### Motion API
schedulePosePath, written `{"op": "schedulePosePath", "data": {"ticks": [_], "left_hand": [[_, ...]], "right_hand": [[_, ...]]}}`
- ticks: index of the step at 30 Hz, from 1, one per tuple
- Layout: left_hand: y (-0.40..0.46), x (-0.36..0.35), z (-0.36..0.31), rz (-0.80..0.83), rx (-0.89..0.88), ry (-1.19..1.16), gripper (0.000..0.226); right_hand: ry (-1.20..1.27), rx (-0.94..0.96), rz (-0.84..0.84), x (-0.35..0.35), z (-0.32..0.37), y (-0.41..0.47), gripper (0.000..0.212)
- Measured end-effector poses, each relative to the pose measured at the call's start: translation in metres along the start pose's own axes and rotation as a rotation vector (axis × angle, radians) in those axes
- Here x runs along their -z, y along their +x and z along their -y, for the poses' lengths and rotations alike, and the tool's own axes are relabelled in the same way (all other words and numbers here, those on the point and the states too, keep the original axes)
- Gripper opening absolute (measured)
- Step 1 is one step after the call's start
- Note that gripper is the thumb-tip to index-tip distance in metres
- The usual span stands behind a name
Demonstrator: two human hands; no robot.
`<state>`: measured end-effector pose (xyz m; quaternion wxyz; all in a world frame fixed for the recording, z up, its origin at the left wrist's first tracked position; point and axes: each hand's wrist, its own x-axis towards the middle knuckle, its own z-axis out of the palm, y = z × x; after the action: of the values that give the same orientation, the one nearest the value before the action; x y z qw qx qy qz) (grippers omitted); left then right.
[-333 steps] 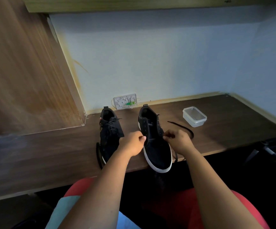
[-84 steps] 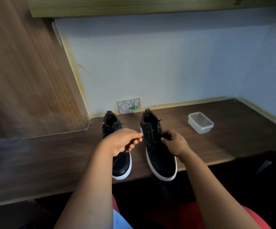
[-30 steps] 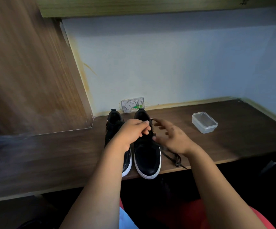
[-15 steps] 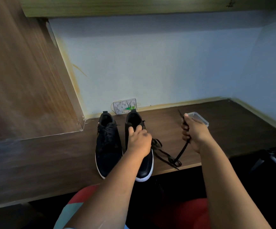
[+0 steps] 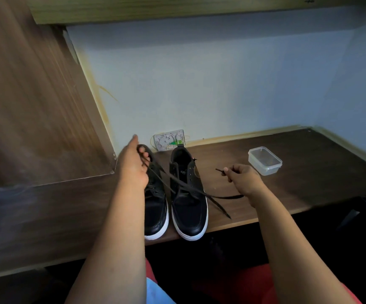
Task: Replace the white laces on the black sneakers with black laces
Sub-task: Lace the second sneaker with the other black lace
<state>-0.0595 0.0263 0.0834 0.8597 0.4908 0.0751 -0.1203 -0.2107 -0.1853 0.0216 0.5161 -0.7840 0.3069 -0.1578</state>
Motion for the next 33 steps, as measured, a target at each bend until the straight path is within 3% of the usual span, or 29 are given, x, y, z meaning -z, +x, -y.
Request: {"op": "schedulePosePath", "data": {"ticks": [3,6,10,11,13,16,18,21,24,26,28,29,31,33], "left_hand": [[0.014,0.017,-0.004,-0.181,-0.267,0.027,0.009],[0.021,0.028,-0.004,-0.176,-0.332,0.069,0.008],[0.025,0.04,0.002,-0.182,-0.562,0.659,0.021],[0.026,0.042,0.001,-0.205,-0.616,0.706,0.021],[0.025,0.042,-0.004,-0.218,-0.641,0.544,0.021],[0.013,0.033,-0.021,-0.112,-0.536,-0.009,0.024],[0.006,0.033,-0.035,-0.047,-0.483,-0.255,0.03],[0.005,0.041,-0.049,-0.056,-0.551,-0.305,0.037],[0.007,0.047,-0.054,-0.191,-0.792,-0.089,0.047],[0.01,0.05,-0.052,-0.246,-0.842,0.163,0.038],[0.011,0.05,-0.043,-0.174,-0.632,0.493,0.013],[0.015,0.052,-0.035,-0.119,-0.465,0.686,0.012],[0.022,0.055,-0.018,-0.017,-0.192,0.999,0.022],[0.02,0.051,-0.006,0.044,-0.086,1.234,0.033]], "right_hand": [[-0.023,0.022,-0.066,-0.006,0.003,-0.003,0.025],[-0.048,0.057,-0.203,0.002,0.01,-0.004,0.029],[-0.176,0.045,-0.355,0.027,0.008,0.001,0.03],[-0.269,0.022,-0.367,0.033,0.003,0.003,0.032],[-0.465,-0.037,-0.4,0.044,-0.009,0.007,0.033],[-0.598,-0.153,-0.427,0.053,-0.024,0.01,0.03],[-0.627,-0.174,-0.384,0.05,-0.026,0.011,0.03],[-0.57,-0.099,-0.234,0.032,-0.019,0.01,0.033],[-0.412,-0.033,-0.108,0.006,-0.009,0.007,0.029],[-0.336,-0.004,-0.059,-0.011,-0.006,0.005,0.027],[-0.24,0.005,-0.013,-0.024,-0.004,0.001,0.023],[-0.201,0.006,0.005,-0.03,-0.004,0.0,0.021],[-0.147,0.01,0.023,-0.041,-0.005,-0.003,0.019],[-0.105,0.013,0.019,-0.051,-0.007,-0.007,0.019]]}}
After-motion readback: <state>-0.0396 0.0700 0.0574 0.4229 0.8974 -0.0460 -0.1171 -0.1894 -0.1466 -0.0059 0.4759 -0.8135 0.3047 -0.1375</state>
